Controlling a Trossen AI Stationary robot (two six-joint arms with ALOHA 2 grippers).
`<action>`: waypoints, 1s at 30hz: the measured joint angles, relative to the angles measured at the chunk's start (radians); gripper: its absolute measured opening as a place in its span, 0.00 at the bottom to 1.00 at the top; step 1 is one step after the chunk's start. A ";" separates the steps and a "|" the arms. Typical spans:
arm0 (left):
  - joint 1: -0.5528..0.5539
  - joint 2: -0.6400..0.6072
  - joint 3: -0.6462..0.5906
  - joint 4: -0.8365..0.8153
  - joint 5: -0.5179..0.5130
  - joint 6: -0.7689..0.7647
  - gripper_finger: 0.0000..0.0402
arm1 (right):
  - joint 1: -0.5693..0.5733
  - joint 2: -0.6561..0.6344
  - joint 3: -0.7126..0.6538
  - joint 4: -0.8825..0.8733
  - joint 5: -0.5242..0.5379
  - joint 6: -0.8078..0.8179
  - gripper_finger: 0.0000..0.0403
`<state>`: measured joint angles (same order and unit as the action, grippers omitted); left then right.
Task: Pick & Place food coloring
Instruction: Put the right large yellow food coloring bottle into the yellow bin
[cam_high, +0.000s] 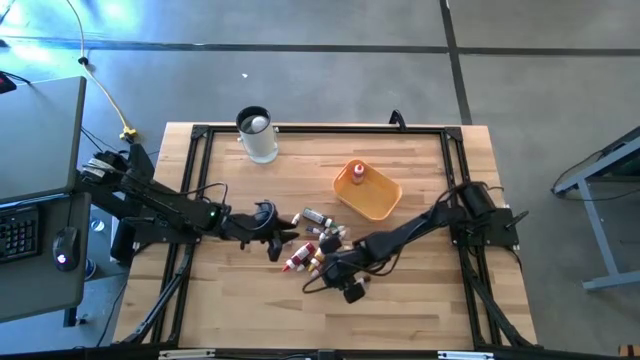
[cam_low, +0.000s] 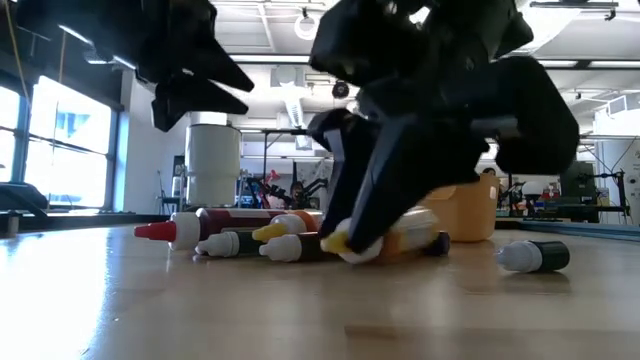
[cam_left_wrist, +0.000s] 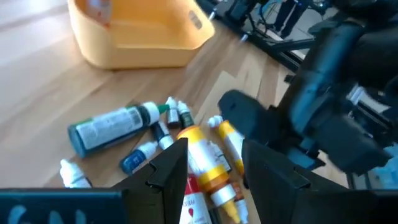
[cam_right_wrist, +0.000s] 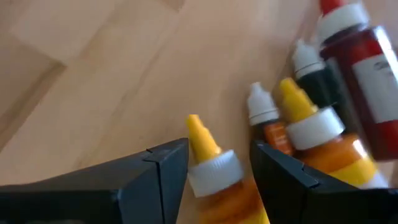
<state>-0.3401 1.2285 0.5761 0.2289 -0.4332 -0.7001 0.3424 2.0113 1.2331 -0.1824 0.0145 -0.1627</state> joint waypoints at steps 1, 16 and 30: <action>0.000 0.000 0.007 0.001 0.000 0.016 0.38 | 0.000 0.007 0.005 -0.013 0.003 0.000 0.41; 0.000 0.000 0.017 0.005 -0.007 0.046 0.38 | -0.002 0.019 -0.006 -0.079 0.036 -0.022 0.41; 0.000 0.000 0.017 0.007 -0.007 0.045 0.38 | -0.008 0.021 -0.008 -0.103 0.035 -0.064 0.29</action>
<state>-0.3401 1.2282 0.5934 0.2356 -0.4400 -0.6548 0.3344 2.0319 1.2251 -0.2851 0.0494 -0.2271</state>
